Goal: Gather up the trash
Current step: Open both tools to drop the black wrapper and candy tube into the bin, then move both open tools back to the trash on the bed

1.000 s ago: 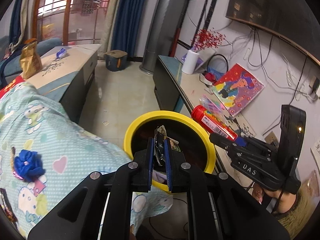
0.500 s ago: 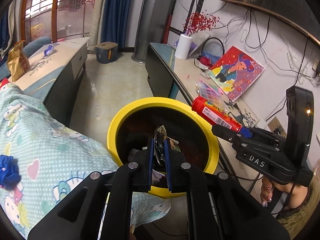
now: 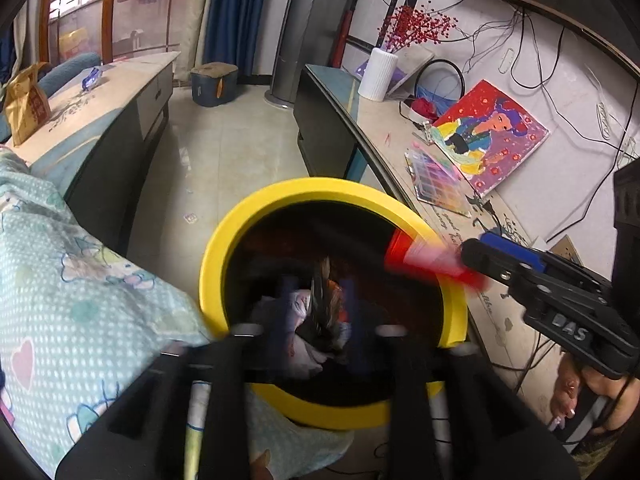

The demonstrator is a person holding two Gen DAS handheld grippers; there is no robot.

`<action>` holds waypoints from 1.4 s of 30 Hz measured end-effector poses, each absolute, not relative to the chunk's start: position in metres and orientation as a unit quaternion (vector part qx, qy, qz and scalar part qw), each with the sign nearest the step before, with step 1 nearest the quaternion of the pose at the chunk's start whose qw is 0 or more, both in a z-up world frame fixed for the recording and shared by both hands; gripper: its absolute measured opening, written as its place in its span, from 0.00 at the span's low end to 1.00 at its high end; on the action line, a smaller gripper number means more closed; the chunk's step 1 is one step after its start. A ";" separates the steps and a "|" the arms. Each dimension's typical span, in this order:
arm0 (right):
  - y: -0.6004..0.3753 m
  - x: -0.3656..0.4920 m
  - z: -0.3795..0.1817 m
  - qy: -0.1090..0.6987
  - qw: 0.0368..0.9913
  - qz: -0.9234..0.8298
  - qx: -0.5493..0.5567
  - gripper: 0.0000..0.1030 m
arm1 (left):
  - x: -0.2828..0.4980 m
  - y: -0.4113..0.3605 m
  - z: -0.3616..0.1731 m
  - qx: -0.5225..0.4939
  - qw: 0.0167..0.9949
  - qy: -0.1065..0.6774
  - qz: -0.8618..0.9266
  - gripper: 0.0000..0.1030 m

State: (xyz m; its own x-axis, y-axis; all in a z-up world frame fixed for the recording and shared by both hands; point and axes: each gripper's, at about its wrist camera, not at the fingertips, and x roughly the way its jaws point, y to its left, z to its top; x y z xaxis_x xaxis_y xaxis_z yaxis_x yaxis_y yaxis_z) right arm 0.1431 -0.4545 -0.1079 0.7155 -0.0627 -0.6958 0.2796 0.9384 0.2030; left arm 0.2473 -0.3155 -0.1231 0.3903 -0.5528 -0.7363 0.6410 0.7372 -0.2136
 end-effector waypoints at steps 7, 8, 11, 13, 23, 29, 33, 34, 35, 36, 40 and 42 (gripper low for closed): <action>-0.440 0.132 -0.097 0.351 0.923 -0.108 0.115 0.59 | 0.244 -0.290 -0.120 0.032 0.837 0.424 -0.345 0.86; -0.436 0.130 -0.095 0.349 0.925 -0.110 0.106 0.59 | 0.243 -0.286 -0.119 0.030 0.837 0.424 -0.344 0.88; -0.424 0.127 -0.091 0.345 0.928 -0.109 0.085 0.64 | 0.235 -0.274 -0.114 0.031 0.844 0.418 -0.334 0.92; -0.419 0.126 -0.088 0.342 0.931 -0.107 0.076 0.66 | 0.229 -0.264 -0.109 0.029 0.850 0.412 -0.327 0.93; -0.396 0.119 -0.068 0.321 0.941 -0.075 0.070 0.71 | 0.211 -0.218 -0.082 0.003 0.876 0.390 -0.284 0.93; -0.377 0.116 -0.055 0.307 0.948 -0.055 0.066 0.74 | 0.199 -0.192 -0.066 -0.012 0.889 0.374 -0.262 0.93; -0.362 0.115 -0.048 0.300 0.951 -0.041 0.061 0.74 | 0.190 -0.174 -0.059 -0.016 0.897 0.365 -0.248 0.93; -0.357 0.113 -0.047 0.298 0.952 -0.036 0.060 0.74 | 0.189 -0.171 -0.057 -0.018 0.898 0.364 -0.245 0.93; -0.353 0.113 -0.045 0.296 0.953 -0.032 0.058 0.74 | 0.188 -0.167 -0.056 -0.020 0.900 0.362 -0.242 0.93; -0.350 0.113 -0.044 0.295 0.953 -0.028 0.057 0.74 | 0.186 -0.163 -0.054 -0.021 0.901 0.361 -0.239 0.93; -0.333 0.112 -0.039 0.292 0.955 -0.009 0.047 0.74 | 0.182 -0.146 -0.049 -0.031 0.908 0.355 -0.220 0.93; -0.325 0.112 -0.037 0.290 0.956 0.001 0.044 0.74 | 0.180 -0.136 -0.048 -0.035 0.910 0.353 -0.213 0.93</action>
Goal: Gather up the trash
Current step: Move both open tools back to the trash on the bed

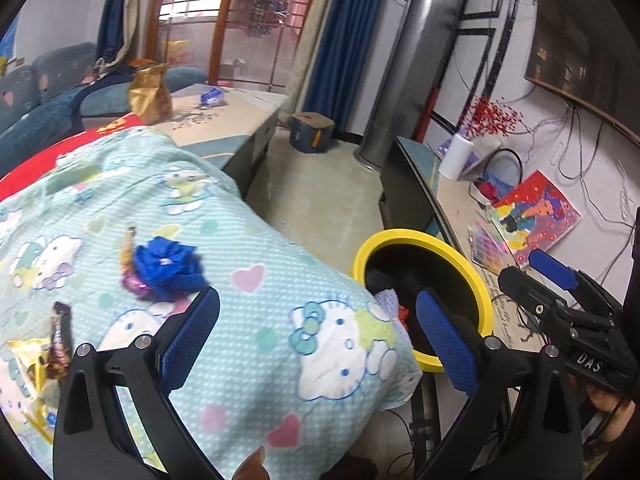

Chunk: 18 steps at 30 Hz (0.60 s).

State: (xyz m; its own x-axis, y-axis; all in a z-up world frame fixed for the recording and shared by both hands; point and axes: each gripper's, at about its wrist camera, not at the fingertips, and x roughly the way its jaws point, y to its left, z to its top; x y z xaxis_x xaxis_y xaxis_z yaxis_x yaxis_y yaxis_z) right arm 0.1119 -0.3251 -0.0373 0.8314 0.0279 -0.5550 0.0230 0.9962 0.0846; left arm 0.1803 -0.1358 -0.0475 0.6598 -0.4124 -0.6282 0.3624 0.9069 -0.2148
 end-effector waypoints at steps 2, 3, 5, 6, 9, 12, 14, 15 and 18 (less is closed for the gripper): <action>-0.317 0.112 -0.035 0.289 0.956 0.011 0.041 0.74 | 0.179 -0.128 -0.046 -0.038 0.913 0.351 -0.206 0.93; -0.314 0.113 -0.035 0.289 0.956 0.014 0.040 0.74 | 0.178 -0.125 -0.045 -0.039 0.914 0.349 -0.202 0.93; -0.307 0.113 -0.034 0.288 0.957 0.022 0.038 0.74 | 0.176 -0.116 -0.043 -0.043 0.917 0.347 -0.194 0.93; -0.303 0.114 -0.033 0.287 0.957 0.026 0.037 0.74 | 0.175 -0.111 -0.042 -0.046 0.918 0.345 -0.191 0.93; -0.294 0.116 -0.032 0.287 0.956 0.040 0.032 0.74 | 0.173 -0.100 -0.041 -0.049 0.921 0.342 -0.180 0.93; -0.282 0.118 -0.031 0.288 0.956 0.056 0.026 0.74 | 0.171 -0.086 -0.041 -0.052 0.925 0.338 -0.166 0.93; -0.272 0.119 -0.032 0.290 0.954 0.068 0.021 0.74 | 0.169 -0.074 -0.040 -0.058 0.927 0.336 -0.154 0.93; -0.267 0.120 -0.032 0.291 0.954 0.074 0.019 0.74 | 0.168 -0.068 -0.040 -0.060 0.928 0.335 -0.149 0.93; -0.250 0.122 -0.033 0.295 0.951 0.094 0.008 0.74 | 0.165 -0.050 -0.039 -0.068 0.932 0.332 -0.131 0.93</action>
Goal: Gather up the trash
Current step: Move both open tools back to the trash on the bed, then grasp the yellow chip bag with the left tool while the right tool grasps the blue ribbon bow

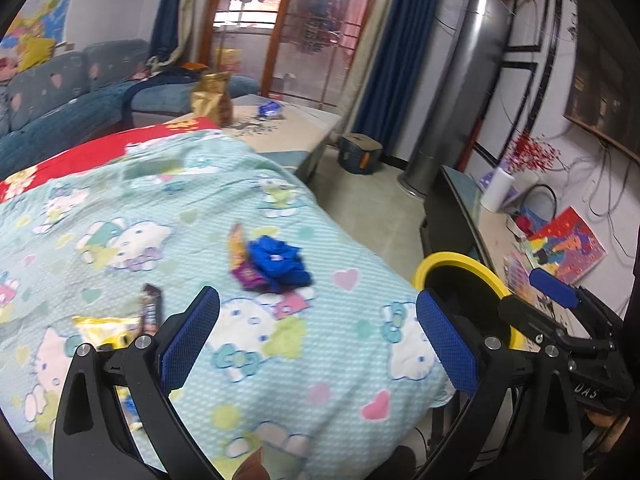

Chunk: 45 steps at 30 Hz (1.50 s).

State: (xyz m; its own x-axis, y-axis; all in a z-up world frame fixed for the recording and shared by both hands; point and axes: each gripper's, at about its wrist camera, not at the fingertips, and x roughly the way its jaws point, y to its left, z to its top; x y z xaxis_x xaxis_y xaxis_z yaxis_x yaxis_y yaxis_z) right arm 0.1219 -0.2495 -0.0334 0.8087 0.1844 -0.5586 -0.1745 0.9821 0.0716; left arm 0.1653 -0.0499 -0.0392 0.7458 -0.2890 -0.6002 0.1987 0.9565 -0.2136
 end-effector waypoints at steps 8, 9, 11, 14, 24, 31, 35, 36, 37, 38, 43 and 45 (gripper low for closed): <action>-0.205 0.130 -0.035 0.295 0.944 0.147 -0.025 0.74 | 0.159 -0.003 -0.042 -0.088 0.936 0.331 -0.080 0.93; -0.199 0.132 -0.036 0.295 0.943 0.154 -0.030 0.74 | 0.158 0.004 -0.043 -0.091 0.936 0.332 -0.073 0.93; -0.189 0.137 -0.036 0.295 0.940 0.167 -0.035 0.74 | 0.156 0.012 -0.044 -0.096 0.936 0.332 -0.064 0.93; -0.180 0.143 -0.037 0.295 0.937 0.183 -0.038 0.74 | 0.154 0.025 -0.047 -0.098 0.936 0.334 -0.050 0.93; -0.158 0.189 -0.061 0.332 0.920 0.203 -0.055 0.54 | 0.151 0.070 -0.069 -0.128 0.925 0.359 -0.009 0.92; -0.145 0.221 -0.087 0.363 0.905 0.204 -0.082 0.49 | 0.148 0.094 -0.095 -0.170 0.901 0.398 -0.006 0.70; -0.137 0.236 -0.096 0.373 0.900 0.206 -0.095 0.49 | 0.147 0.101 -0.112 -0.199 0.885 0.421 -0.016 0.59; -0.136 0.239 -0.098 0.374 0.899 0.207 -0.098 0.49 | 0.147 0.102 -0.115 -0.207 0.881 0.426 -0.019 0.56; -0.134 0.242 -0.099 0.376 0.897 0.207 -0.100 0.49 | 0.146 0.104 -0.119 -0.216 0.876 0.430 -0.022 0.54; -0.133 0.245 -0.101 0.378 0.897 0.207 -0.103 0.48 | 0.146 0.105 -0.121 -0.219 0.874 0.433 -0.022 0.52; -0.129 0.254 -0.108 0.390 0.889 0.218 -0.099 0.21 | 0.147 0.102 -0.123 -0.225 0.871 0.435 -0.032 0.45; -0.129 0.253 -0.109 0.391 0.887 0.226 -0.093 0.13 | 0.147 0.100 -0.122 -0.224 0.872 0.434 -0.036 0.34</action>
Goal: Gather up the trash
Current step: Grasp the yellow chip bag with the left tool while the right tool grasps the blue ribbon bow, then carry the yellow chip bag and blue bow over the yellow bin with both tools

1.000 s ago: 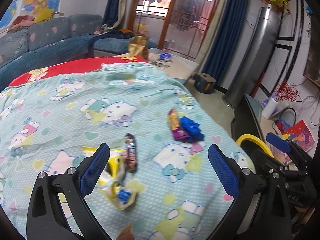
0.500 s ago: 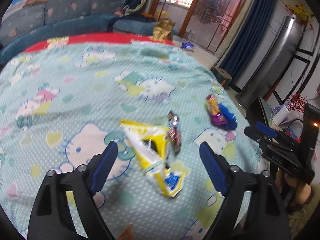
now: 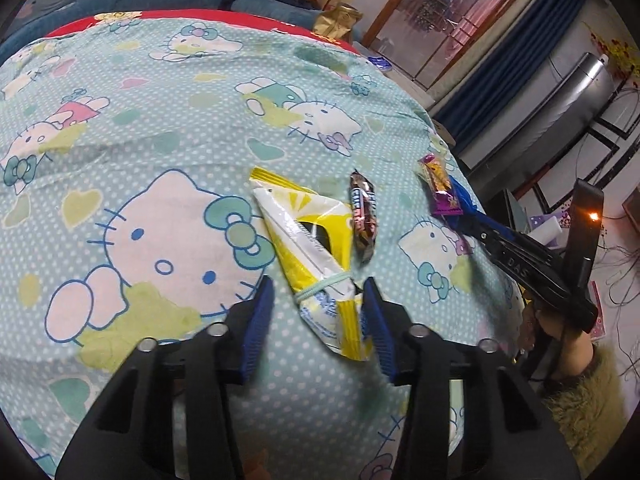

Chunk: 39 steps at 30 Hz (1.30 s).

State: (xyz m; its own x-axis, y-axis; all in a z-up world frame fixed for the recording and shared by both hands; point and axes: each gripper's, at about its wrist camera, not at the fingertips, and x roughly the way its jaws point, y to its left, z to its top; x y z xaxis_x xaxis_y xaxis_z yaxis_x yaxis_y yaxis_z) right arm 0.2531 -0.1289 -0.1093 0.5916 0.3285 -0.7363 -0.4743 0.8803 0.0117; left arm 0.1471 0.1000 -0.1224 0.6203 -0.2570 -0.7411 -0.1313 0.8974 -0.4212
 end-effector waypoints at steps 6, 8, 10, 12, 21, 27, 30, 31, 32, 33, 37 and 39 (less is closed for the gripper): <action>-0.133 0.242 -0.108 0.386 0.886 0.245 -0.075 0.02 | 0.148 0.097 -0.119 -0.216 0.875 0.432 -0.040 0.30; -0.135 0.236 -0.107 0.382 0.887 0.249 -0.072 0.01 | 0.147 0.100 -0.117 -0.217 0.878 0.425 -0.033 0.29; -0.138 0.230 -0.105 0.379 0.888 0.253 -0.066 0.01 | 0.146 0.105 -0.112 -0.217 0.881 0.420 -0.026 0.29; -0.141 0.224 -0.103 0.378 0.888 0.257 -0.058 0.01 | 0.143 0.108 -0.107 -0.214 0.885 0.413 -0.021 0.29; -0.143 0.196 -0.094 0.375 0.884 0.277 -0.041 0.01 | 0.131 0.115 -0.077 -0.198 0.903 0.381 -0.008 0.29; -0.148 0.176 -0.078 0.358 0.887 0.289 -0.034 0.01 | 0.126 0.103 -0.059 -0.181 0.912 0.368 -0.021 0.29; -0.155 0.169 -0.068 0.348 0.891 0.289 -0.027 0.01 | 0.127 0.089 -0.051 -0.172 0.915 0.363 -0.033 0.29; -0.158 0.167 -0.065 0.345 0.893 0.288 -0.025 0.01 | 0.128 0.083 -0.048 -0.169 0.916 0.362 -0.039 0.29; -0.160 0.165 -0.063 0.342 0.894 0.287 -0.024 0.01 | 0.128 0.078 -0.047 -0.166 0.917 0.361 -0.044 0.29; -0.164 0.163 -0.059 0.338 0.897 0.285 -0.021 0.01 | 0.129 0.073 -0.045 -0.164 0.917 0.361 -0.048 0.29; -0.180 0.157 -0.050 0.327 0.904 0.275 -0.013 0.01 | 0.133 0.050 -0.040 -0.151 0.918 0.359 -0.071 0.29; -0.189 0.155 -0.047 0.323 0.908 0.267 -0.009 0.01 | 0.135 0.039 -0.038 -0.146 0.918 0.359 -0.081 0.29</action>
